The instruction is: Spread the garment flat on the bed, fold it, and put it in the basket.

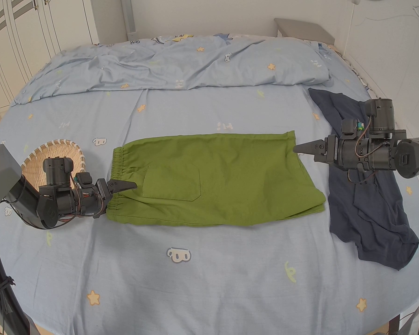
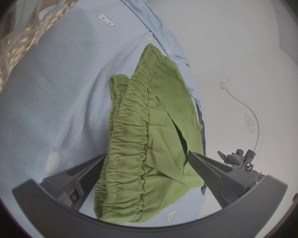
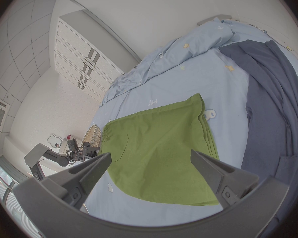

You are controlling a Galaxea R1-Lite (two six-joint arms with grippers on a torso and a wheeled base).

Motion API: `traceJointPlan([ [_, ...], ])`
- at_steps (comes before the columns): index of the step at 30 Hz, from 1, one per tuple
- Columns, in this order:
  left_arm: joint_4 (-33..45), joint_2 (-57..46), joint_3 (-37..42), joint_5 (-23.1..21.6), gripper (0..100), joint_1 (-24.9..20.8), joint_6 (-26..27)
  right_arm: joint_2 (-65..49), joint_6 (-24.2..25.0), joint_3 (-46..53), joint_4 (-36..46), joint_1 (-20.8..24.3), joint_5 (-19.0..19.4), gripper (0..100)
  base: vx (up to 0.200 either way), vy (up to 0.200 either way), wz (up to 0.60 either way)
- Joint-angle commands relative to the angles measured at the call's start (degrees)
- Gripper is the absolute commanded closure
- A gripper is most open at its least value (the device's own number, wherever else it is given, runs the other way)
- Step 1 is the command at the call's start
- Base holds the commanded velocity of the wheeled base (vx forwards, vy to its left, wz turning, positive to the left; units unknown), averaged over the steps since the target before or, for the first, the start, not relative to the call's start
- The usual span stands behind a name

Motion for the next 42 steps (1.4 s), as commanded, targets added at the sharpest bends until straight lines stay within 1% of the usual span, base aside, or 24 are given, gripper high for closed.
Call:
traceJointPlan([
  [1, 0.39, 1.38, -0.18, 0.43, 100, 1.51, 0.02, 0.59, 0.01, 0.04, -0.04, 0.03, 0.02, 0, 0.000, 0.000, 0.00],
  [9, 0.75, 0.32, 0.17, 0.34, 100, 2.04, 0.02, 0.94, 0.01, -0.23, -0.04, -0.41, -0.06, 0, 0.000, 0.000, 0.00],
  [17, 3.82, -5.39, 0.00, 0.34, 100, 2.30, 0.02, 1.73, -0.07, -0.23, 0.58, -1.02, -0.33, 0, 0.000, 0.000, 0.00],
  [21, 8.48, -9.35, -1.32, -0.10, 100, 3.62, 0.11, 1.73, -0.07, -0.14, 3.04, -3.31, -0.50, 0, 0.000, 0.000, 0.00],
  [24, 11.12, -10.31, -2.11, -1.68, 100, 4.85, 0.46, 2.08, -0.25, -0.14, 6.38, -4.45, -0.59, 0, 0.000, 0.000, 0.00],
  [27, 11.73, -10.40, -2.29, -2.56, 100, 5.20, 0.63, 4.28, -1.22, 0.04, 7.44, -5.15, -0.59, 0, 0.000, 0.000, 0.00],
  [29, 11.73, -10.40, -2.29, -2.65, 100, 5.20, 0.63, 6.56, -2.71, -0.23, 7.70, -6.12, -0.77, 0, 0.000, 0.000, 0.00],
  [33, 11.73, -10.40, -2.20, -2.65, 100, 5.20, 0.63, 8.94, -3.15, -0.40, 8.14, -6.39, -0.77, 0, 0.000, 0.000, 0.00],
  [40, 11.73, -10.23, -2.11, -2.56, 100, 4.94, 0.72, 13.33, -4.64, -0.49, 8.49, -6.21, 0.29, 0, 0.000, 0.000, 0.00],
  [42, 11.73, -10.14, -2.20, -2.56, 100, 4.85, 0.72, 13.42, -4.64, -0.67, 9.90, -6.12, 3.45, 0, 0.000, 0.000, 0.00],
])
